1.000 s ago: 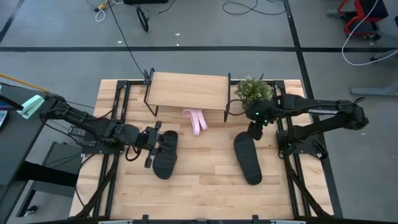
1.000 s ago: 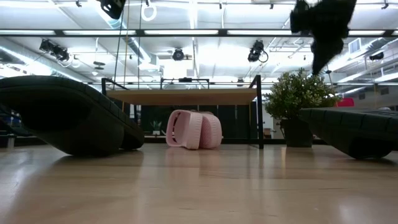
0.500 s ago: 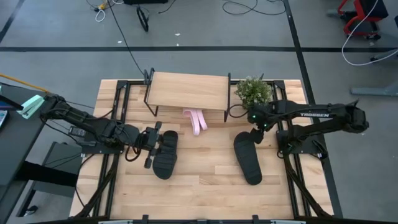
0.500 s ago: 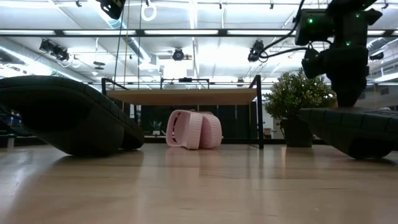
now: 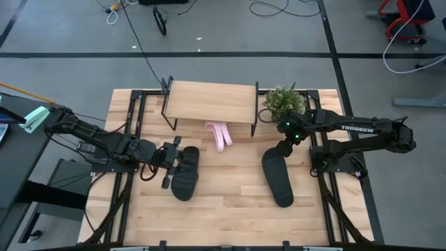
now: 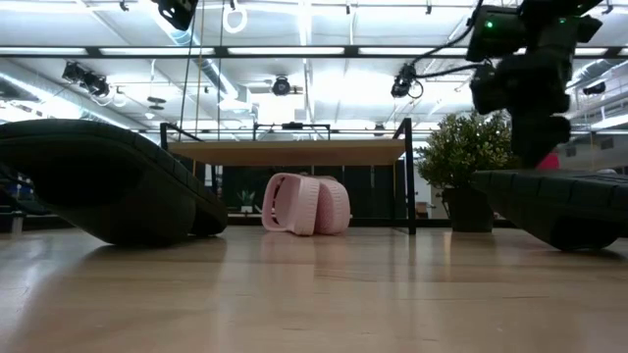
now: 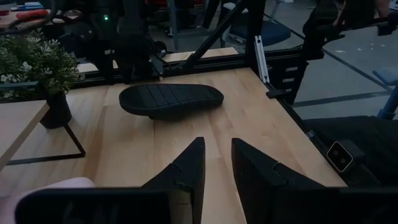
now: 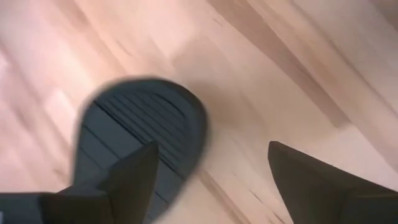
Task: Pick and place slides into the shelf
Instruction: Put the right black slide on the shelf
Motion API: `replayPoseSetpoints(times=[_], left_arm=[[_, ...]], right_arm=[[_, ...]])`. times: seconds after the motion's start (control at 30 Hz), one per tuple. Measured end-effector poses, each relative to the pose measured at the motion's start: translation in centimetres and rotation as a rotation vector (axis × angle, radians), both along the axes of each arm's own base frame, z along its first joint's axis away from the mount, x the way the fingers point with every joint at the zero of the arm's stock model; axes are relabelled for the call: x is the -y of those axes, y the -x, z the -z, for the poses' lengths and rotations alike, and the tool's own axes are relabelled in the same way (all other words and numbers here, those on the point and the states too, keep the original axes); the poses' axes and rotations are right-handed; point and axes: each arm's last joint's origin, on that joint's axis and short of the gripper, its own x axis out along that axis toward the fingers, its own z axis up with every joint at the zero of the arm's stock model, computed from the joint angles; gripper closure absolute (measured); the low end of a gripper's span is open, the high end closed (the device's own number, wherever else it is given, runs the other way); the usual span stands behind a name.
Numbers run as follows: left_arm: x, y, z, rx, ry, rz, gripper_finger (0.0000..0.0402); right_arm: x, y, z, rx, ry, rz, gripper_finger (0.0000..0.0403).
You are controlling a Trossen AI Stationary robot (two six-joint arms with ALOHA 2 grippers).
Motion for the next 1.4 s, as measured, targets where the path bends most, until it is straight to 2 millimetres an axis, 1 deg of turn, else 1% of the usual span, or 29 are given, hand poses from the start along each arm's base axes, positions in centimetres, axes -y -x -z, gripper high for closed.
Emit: replayPoseSetpoints(times=[0.1, 0.43, 0.77, 1.03, 1.4], left_arm=[[0.0, 0.0, 0.0, 0.0, 0.0, 0.0, 0.0321], [0.0, 0.0, 0.1, -0.007, -0.002, 0.0, 0.031], [0.0, 0.0, 0.1, -0.006, -0.001, 0.0, 0.0318], [0.0, 0.0, 0.1, -0.006, -0.001, 0.0, 0.0308], [0.0, 0.0, 0.1, -0.007, -0.001, 0.001, 0.0314]], right_arm=[[0.1, -0.5, 0.0, 0.041, -0.011, -0.009, 0.0094], [0.3, -1.1, 0.5, 0.022, -0.003, -0.02, 0.0094], [0.6, -1.9, 1.6, -0.023, -0.001, -0.034, 0.0094], [0.7, -2.3, 2.1, -0.041, -0.03, -0.056, 0.0094], [0.7, -2.7, 2.7, -0.053, -0.083, -0.06, 0.0096]])
